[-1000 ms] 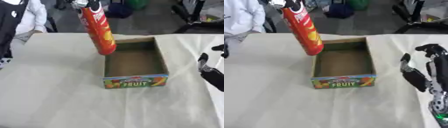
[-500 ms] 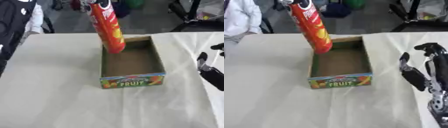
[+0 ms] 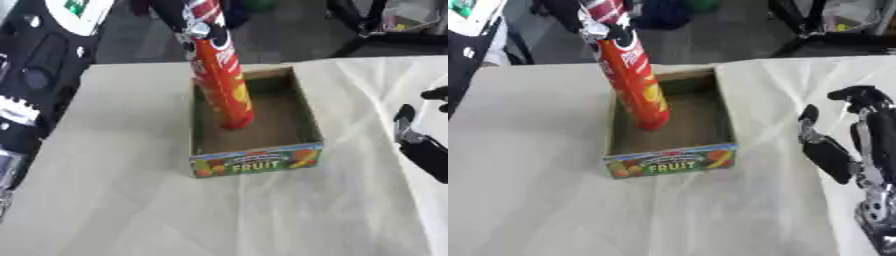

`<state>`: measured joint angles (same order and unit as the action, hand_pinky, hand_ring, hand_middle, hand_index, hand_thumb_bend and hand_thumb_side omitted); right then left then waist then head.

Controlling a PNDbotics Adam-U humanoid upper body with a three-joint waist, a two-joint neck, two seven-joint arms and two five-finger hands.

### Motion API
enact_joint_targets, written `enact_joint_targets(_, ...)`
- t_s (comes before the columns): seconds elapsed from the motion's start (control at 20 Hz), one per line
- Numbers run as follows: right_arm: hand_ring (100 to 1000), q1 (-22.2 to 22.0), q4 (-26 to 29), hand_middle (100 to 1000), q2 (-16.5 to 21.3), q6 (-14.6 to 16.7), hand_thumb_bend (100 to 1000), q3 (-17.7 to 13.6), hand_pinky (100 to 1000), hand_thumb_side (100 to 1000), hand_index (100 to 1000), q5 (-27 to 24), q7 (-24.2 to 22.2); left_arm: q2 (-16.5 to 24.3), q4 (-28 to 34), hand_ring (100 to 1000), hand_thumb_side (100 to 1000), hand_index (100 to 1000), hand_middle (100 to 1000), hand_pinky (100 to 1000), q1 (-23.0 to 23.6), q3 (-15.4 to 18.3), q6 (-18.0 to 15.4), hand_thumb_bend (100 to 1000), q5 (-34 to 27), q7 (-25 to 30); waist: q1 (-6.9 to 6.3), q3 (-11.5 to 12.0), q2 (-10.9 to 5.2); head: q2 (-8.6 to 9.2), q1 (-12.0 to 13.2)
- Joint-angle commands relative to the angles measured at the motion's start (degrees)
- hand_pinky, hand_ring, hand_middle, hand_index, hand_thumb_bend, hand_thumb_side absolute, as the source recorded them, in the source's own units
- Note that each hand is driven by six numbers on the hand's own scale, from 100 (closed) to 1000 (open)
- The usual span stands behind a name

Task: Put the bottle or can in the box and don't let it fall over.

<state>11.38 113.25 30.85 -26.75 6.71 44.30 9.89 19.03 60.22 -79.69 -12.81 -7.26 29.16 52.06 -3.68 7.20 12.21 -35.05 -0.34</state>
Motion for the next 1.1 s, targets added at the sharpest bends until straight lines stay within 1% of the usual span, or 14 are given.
enact_joint_targets(0.05, 704, 0.8, 1.3, 774, 0.3, 0.0, 100, -0.1, 637, 679, 756, -0.3, 0.4, 0.5, 0.4, 587, 100, 472, 534, 177, -0.7, 0.3, 0.0, 100, 0.9, -0.1, 0.31, -0.1, -0.70, 0.95, 0.1)
enact_joint_targets(0.1, 705, 0.8, 1.3, 774, 0.3, 0.0, 100, -0.1, 637, 679, 756, -0.4, 0.4, 0.4, 0.4, 596, 100, 480, 544, 184, -0.5, 0.3, 0.1, 100, 1.0, -0.1, 0.33, -0.2, -0.59, 0.98, 0.1)
enact_joint_targets(0.3, 705, 1.0, 1.3, 775, 0.1, 0.0, 100, 0.0, 637, 682, 757, -0.5, 0.6, 0.0, 0.2, 646, 100, 541, 592, 262, 0.3, 0.0, 0.2, 100, 1.1, -0.1, 0.46, -0.4, -0.26, 0.98, 0.2)
enact_joint_targets(0.35, 705, 1.0, 1.3, 775, 0.1, -0.1, 100, 0.0, 638, 684, 757, -0.5, 0.6, 0.0, 0.1, 707, 159, 598, 640, 353, 0.5, -0.1, 0.2, 100, 1.0, -0.1, 0.51, -0.5, -0.21, 0.99, 0.2)
enact_joint_targets(0.4, 705, 1.0, 1.3, 775, 0.1, -0.1, 100, 0.0, 638, 685, 756, -0.5, 0.6, 0.0, 0.0, 780, 272, 681, 684, 503, 0.7, -0.3, 0.2, 100, 0.9, -0.1, 0.57, -0.5, -0.17, 0.95, 0.2)
enact_joint_targets(0.45, 705, 0.9, 1.3, 775, 0.1, -0.2, 100, 0.0, 639, 687, 756, -0.5, 0.6, 0.0, -0.1, 849, 386, 760, 739, 624, 0.8, -0.5, 0.0, 100, 0.8, -0.1, 0.61, -0.5, -0.14, 0.90, 0.2)
enact_joint_targets(0.5, 705, 0.8, 1.3, 775, 0.1, -0.3, 100, 0.0, 639, 688, 756, -0.5, 0.7, 0.0, -0.1, 907, 529, 815, 797, 734, 0.8, -0.7, -0.5, 139, 0.7, -0.1, 0.64, -0.5, -0.13, 0.83, 0.3)
enact_joint_targets(0.55, 704, 0.7, 1.3, 775, 0.1, -0.3, 100, 0.0, 638, 688, 756, -0.5, 0.7, 0.0, -0.1, 950, 670, 851, 840, 840, 0.8, -0.8, -1.0, 248, 0.6, -0.1, 0.65, -0.5, -0.13, 0.75, 0.3)
enact_joint_targets(0.6, 704, 0.7, 1.3, 775, 0.1, -0.4, 100, 0.0, 638, 689, 756, -0.5, 0.7, 0.1, 0.1, 964, 741, 868, 847, 914, 0.7, -0.7, -1.4, 330, 0.6, -0.1, 0.66, -0.4, -0.14, 0.66, 0.4)
enact_joint_targets(0.65, 704, 0.7, 1.3, 775, 0.1, -0.4, 100, 0.0, 638, 690, 757, -0.5, 0.7, 0.2, 0.3, 979, 798, 878, 850, 993, 0.6, -0.5, -1.9, 447, 0.8, -0.1, 0.65, -0.4, -0.16, 0.61, 0.4)
enact_joint_targets(0.75, 704, 0.7, 1.3, 775, 0.1, -0.4, 100, 0.0, 638, 690, 757, -0.6, 0.7, 0.3, 0.6, 996, 796, 884, 856, 1000, 0.5, -0.4, -2.8, 527, 1.5, -0.1, 0.64, -0.3, -0.23, 0.55, 0.3)
enact_joint_targets(0.9, 704, 0.7, 1.3, 775, 0.1, -0.4, 100, 0.0, 637, 689, 756, -0.6, 0.7, 0.3, 0.9, 1000, 792, 882, 859, 1000, 0.5, 0.1, -3.8, 544, 2.4, -0.1, 0.62, -0.2, -0.35, 0.66, 0.3)
enact_joint_targets(1.1, 704, 0.6, 1.3, 775, 0.1, -0.4, 100, -0.1, 637, 689, 756, -0.6, 0.7, 0.4, 1.0, 995, 780, 872, 853, 1000, 0.6, 0.4, -4.4, 533, 2.5, -0.1, 0.62, -0.2, -0.48, 0.50, 0.3)
